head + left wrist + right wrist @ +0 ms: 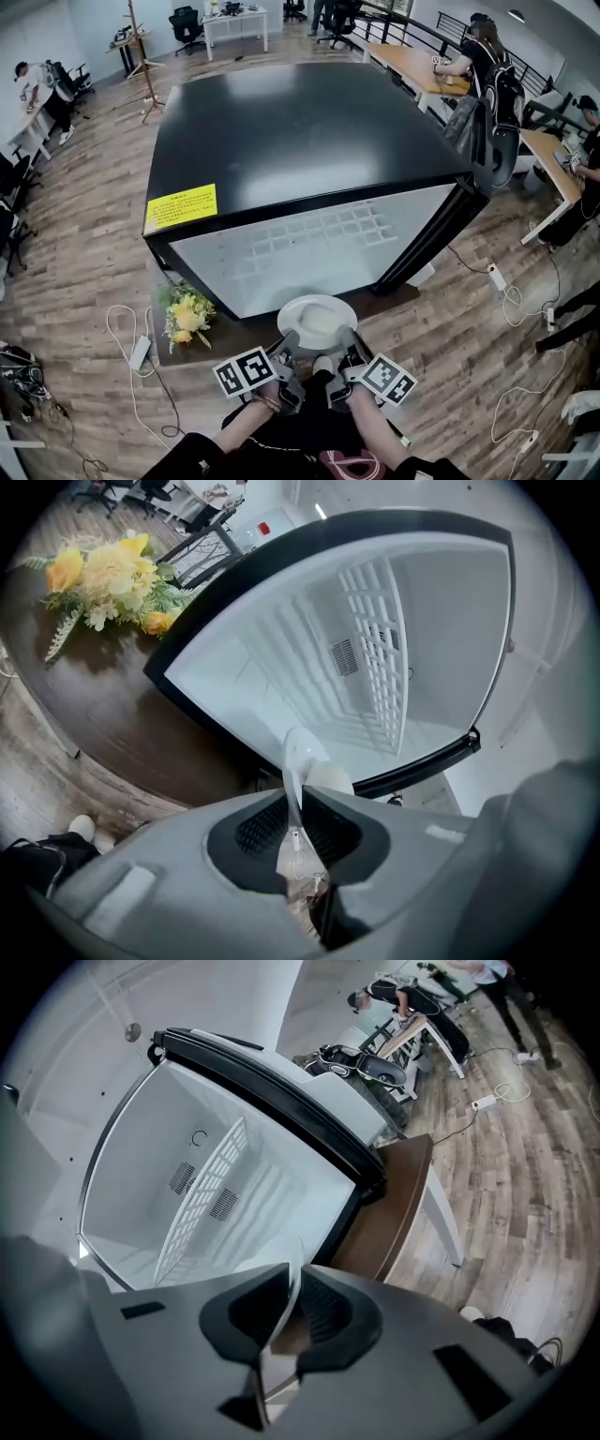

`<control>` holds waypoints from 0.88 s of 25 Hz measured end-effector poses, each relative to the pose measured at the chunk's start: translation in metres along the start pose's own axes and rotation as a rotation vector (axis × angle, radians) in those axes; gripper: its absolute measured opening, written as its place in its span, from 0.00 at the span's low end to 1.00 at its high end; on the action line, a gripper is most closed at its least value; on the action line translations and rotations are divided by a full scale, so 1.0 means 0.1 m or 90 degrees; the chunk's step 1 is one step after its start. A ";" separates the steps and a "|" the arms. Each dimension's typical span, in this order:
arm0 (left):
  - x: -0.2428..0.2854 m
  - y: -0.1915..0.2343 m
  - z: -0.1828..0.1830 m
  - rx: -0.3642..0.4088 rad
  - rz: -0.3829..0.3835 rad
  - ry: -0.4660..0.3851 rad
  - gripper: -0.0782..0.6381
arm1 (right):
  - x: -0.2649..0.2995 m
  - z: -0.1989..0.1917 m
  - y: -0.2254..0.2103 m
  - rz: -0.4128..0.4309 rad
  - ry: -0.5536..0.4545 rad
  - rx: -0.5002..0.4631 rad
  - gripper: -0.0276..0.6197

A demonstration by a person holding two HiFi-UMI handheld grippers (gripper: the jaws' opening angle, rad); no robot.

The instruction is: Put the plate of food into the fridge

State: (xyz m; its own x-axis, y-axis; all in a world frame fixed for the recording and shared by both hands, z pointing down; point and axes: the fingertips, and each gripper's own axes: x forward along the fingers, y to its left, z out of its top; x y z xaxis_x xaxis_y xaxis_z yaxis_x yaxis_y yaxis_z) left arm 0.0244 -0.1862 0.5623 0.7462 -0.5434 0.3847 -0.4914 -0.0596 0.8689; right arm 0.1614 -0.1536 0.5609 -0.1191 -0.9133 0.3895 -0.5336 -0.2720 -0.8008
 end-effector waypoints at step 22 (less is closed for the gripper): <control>0.62 0.03 0.37 -0.031 0.047 -0.072 0.19 | 0.77 0.47 -0.01 0.017 0.069 -0.070 0.12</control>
State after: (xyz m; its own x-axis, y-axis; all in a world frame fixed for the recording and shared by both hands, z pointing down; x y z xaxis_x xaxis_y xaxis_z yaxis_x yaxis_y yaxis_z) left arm 0.0526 -0.2506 0.5768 0.6521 -0.6362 0.4124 -0.5185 0.0227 0.8548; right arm 0.1927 -0.2375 0.5701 -0.2208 -0.8805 0.4195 -0.6171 -0.2070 -0.7592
